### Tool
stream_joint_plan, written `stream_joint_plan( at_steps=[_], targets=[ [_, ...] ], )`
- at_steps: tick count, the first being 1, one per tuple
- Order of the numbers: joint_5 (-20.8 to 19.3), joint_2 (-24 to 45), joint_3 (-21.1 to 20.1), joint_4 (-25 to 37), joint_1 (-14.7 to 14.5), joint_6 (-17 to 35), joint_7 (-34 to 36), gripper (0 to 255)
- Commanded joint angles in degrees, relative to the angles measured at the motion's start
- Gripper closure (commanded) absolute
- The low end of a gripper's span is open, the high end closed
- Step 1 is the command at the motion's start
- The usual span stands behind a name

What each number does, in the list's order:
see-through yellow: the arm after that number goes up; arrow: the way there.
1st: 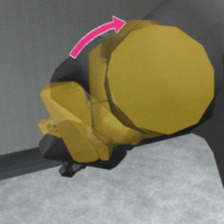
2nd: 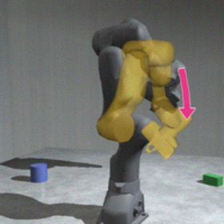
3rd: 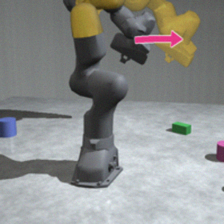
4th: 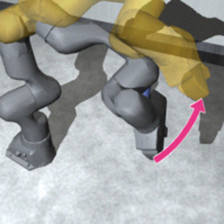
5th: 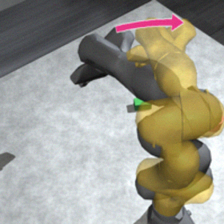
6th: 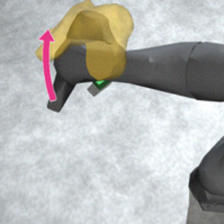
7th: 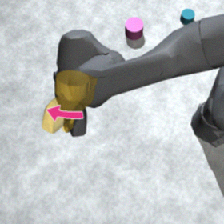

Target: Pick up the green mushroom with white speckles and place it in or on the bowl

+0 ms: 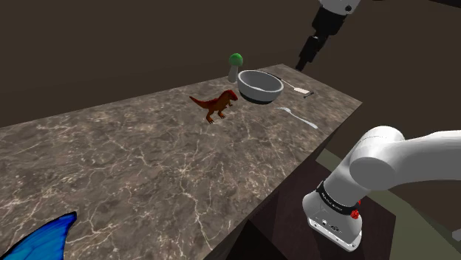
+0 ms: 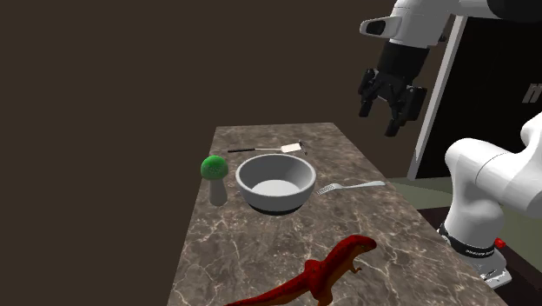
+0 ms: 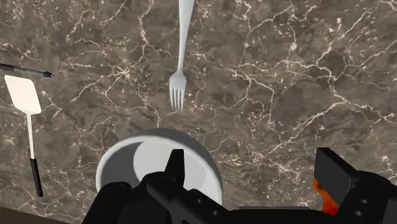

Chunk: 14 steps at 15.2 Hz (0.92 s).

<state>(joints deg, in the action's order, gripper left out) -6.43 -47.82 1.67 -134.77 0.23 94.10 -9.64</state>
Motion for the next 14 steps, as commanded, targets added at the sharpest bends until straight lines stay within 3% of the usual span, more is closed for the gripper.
stream_joint_plan(
  at_steps=[1,8,14],
  targets=[
    [0.00,0.00,0.00,0.00,0.00,0.00,0.00,0],
    [1.96,12.37,6.83,3.29,-0.68,11.78,-5.09,0],
    [6.73,24.46,12.52,9.28,-2.32,19.47,-11.01,0]
  ],
)
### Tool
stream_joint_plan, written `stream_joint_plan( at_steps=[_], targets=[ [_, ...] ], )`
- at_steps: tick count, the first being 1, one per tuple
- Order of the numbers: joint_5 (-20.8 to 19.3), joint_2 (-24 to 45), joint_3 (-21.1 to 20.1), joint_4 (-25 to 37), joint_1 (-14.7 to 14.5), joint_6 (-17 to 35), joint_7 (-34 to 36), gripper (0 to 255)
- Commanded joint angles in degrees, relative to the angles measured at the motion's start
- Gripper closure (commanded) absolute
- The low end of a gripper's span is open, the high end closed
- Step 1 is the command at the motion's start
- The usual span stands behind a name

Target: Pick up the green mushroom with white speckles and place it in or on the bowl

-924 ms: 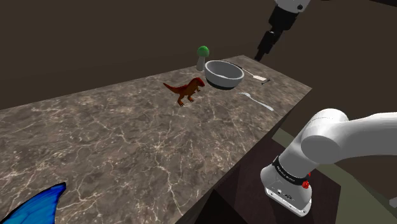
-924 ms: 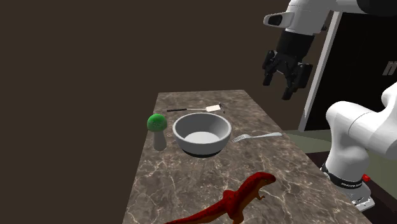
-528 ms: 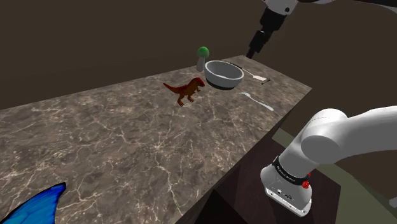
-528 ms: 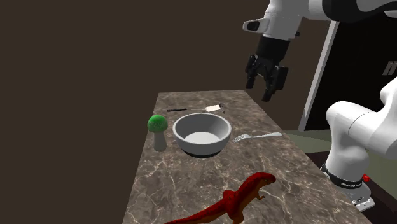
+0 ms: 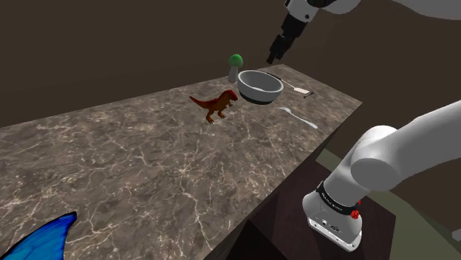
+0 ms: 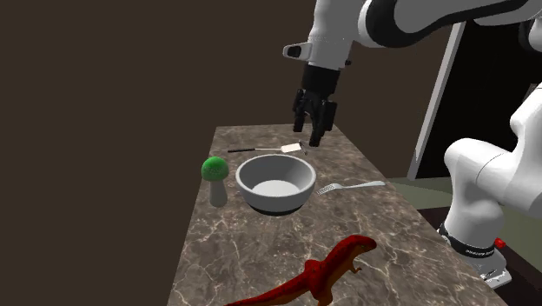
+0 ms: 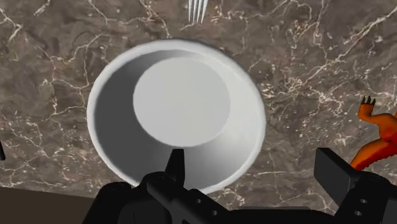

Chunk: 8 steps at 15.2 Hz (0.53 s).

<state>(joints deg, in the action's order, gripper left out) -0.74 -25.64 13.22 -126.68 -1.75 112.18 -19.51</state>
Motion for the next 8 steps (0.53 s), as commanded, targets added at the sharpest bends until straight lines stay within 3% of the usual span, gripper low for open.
stream_joint_plan(
  at_steps=[1,8],
  targets=[
    [2.18,4.40,1.90,2.47,-0.68,2.38,-2.31,0],
    [13.29,20.22,7.46,13.93,-2.22,6.32,-11.81,0]
  ],
)
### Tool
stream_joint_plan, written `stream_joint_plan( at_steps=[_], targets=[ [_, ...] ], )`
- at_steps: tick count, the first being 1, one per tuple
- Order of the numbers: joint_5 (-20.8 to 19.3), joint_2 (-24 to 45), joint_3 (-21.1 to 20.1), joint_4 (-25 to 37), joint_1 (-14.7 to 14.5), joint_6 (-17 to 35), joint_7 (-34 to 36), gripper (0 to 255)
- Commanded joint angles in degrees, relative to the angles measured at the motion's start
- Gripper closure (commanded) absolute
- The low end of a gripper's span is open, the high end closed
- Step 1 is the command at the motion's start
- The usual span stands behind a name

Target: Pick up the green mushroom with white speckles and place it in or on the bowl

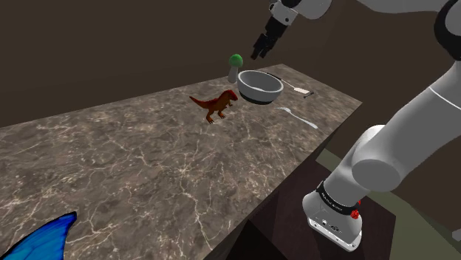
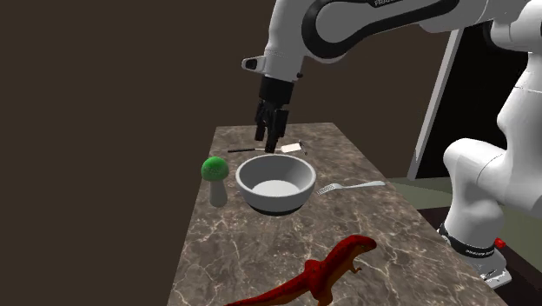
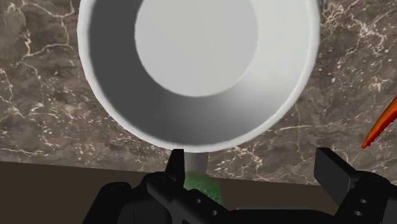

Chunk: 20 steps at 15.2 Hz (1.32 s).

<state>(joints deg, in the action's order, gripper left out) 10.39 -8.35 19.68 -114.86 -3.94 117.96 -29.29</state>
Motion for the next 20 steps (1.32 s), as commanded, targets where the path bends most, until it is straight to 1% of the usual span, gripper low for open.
stream_joint_plan(
  at_steps=[1,4,7,8,15,20],
  targets=[
    [4.12,5.33,1.54,4.13,0.02,0.61,-3.48,0],
    [10.17,12.71,2.60,10.81,0.83,0.07,-7.62,0],
    [16.04,20.29,2.66,18.48,2.73,-1.48,-11.02,0],
    [16.04,20.32,2.53,18.52,2.85,-1.48,-11.02,0],
    [17.72,22.84,1.62,16.52,2.40,2.89,-12.04,0],
    [17.72,22.84,1.62,16.52,2.40,2.89,-12.04,0]
  ],
)
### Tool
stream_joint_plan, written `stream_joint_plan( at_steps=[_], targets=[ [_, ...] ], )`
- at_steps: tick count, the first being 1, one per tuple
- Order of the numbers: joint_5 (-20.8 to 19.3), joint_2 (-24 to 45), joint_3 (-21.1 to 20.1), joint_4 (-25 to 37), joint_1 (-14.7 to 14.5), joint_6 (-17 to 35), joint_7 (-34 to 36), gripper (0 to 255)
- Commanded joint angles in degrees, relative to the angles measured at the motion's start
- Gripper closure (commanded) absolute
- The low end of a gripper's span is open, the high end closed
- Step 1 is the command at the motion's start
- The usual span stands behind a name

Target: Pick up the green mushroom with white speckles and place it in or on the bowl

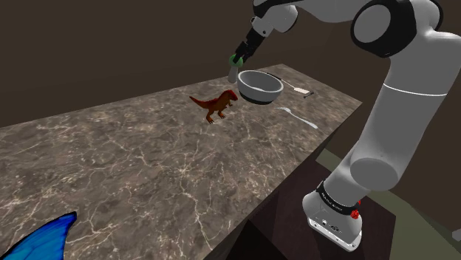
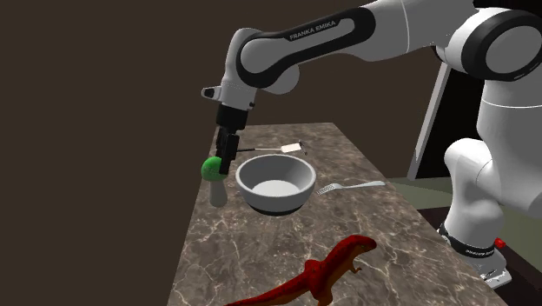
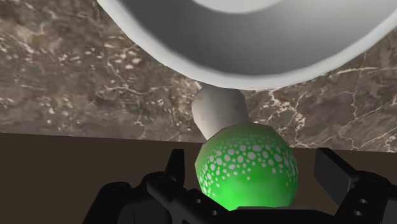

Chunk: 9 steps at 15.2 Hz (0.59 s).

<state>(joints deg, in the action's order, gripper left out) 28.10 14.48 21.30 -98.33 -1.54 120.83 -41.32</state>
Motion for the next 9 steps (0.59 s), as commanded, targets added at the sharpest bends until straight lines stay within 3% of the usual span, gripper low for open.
stream_joint_plan(
  at_steps=[1,3,4,9],
  targets=[
    [0.01,0.01,0.00,-0.01,0.00,0.02,0.00,0],
    [0.01,0.01,0.00,0.00,0.00,0.02,0.00,0],
    [0.01,0.01,0.00,0.00,0.00,0.02,0.00,255],
    [0.02,0.01,0.00,-0.01,0.00,0.03,-0.02,255]
  ],
)
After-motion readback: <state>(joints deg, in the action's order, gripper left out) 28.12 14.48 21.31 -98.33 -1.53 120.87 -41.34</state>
